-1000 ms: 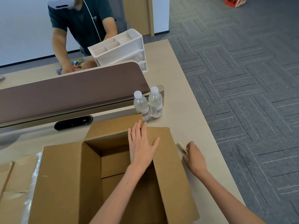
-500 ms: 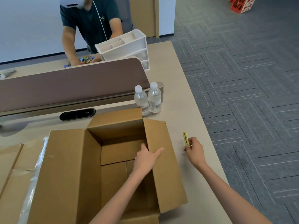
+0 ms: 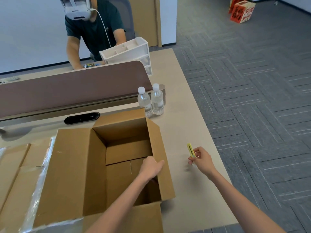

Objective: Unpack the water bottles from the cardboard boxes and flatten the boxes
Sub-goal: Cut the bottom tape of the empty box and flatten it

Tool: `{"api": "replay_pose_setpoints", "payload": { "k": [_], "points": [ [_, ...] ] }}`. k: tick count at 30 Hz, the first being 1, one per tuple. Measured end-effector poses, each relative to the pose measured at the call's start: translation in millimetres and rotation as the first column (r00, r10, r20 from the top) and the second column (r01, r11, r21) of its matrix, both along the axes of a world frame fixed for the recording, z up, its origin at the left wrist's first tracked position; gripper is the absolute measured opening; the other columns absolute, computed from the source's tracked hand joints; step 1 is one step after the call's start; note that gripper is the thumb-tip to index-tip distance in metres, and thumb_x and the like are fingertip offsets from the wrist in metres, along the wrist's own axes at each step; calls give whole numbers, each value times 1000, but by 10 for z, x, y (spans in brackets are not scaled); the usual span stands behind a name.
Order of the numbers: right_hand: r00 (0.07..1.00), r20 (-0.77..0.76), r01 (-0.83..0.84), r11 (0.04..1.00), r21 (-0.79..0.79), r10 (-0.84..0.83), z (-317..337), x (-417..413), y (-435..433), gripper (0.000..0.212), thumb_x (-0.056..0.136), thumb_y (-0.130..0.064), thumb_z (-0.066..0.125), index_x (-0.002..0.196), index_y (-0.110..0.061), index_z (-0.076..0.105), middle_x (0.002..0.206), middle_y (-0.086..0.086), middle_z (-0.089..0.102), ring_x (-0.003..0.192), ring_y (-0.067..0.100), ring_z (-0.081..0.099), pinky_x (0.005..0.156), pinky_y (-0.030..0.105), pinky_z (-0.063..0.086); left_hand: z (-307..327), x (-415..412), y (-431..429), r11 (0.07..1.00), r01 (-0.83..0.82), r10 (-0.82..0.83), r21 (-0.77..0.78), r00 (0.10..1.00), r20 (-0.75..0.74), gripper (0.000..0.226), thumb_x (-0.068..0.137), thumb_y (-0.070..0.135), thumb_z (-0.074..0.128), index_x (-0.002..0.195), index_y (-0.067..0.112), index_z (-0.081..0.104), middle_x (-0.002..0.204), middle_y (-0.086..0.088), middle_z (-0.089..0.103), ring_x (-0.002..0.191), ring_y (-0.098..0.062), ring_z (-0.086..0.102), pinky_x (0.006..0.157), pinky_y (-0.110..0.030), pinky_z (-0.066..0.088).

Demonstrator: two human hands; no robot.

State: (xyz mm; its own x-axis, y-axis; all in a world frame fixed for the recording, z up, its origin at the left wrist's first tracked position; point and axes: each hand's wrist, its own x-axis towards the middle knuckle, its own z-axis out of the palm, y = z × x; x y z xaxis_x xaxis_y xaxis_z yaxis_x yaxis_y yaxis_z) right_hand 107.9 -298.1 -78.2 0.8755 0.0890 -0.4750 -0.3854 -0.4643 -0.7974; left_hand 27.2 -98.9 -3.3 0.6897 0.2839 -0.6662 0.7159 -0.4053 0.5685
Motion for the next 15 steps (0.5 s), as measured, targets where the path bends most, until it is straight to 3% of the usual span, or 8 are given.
{"api": "replay_pose_setpoints", "payload": {
  "k": [3,6,10,12,15],
  "points": [
    [999,-11,37,996,78,-37,75,-174,-40,18,85,10,57,93,-7,55,87,17,65,65,24,66,58,26,46,135,-53,22,1000,27,-27,-7,1000,4,15,99,25,54,91,13,57,105,-5,65,95,-25,64,86,-39,57],
    [998,-12,56,987,150,-55,144,-365,-71,11,85,8,60,91,-1,57,76,17,67,63,24,66,62,34,49,306,-159,36,998,48,-45,-37,997,62,17,99,22,54,110,9,57,109,-4,62,94,-20,61,80,-33,56],
    [990,-42,142,954,265,-136,299,-616,-71,6,93,6,54,91,1,52,73,18,59,56,24,59,52,31,51,590,-316,23,994,54,-41,-90,989,144,27,98,21,55,122,7,55,115,-6,63,100,-22,62,57,-23,52],
    [979,-64,205,927,315,-195,387,-717,-84,7,93,6,53,92,0,52,75,17,56,59,22,54,55,30,50,759,-411,13,990,64,-39,-127,981,189,30,97,21,57,124,6,55,118,-8,64,105,-24,63,60,-26,53],
    [961,-123,276,878,390,-248,500,-860,-176,6,94,6,53,98,2,53,79,16,54,65,21,54,66,35,54,1000,-589,-25,969,92,-31,-230,966,256,23,97,19,60,118,10,60,112,-8,69,101,-23,66,84,-41,55]
  ]
}}
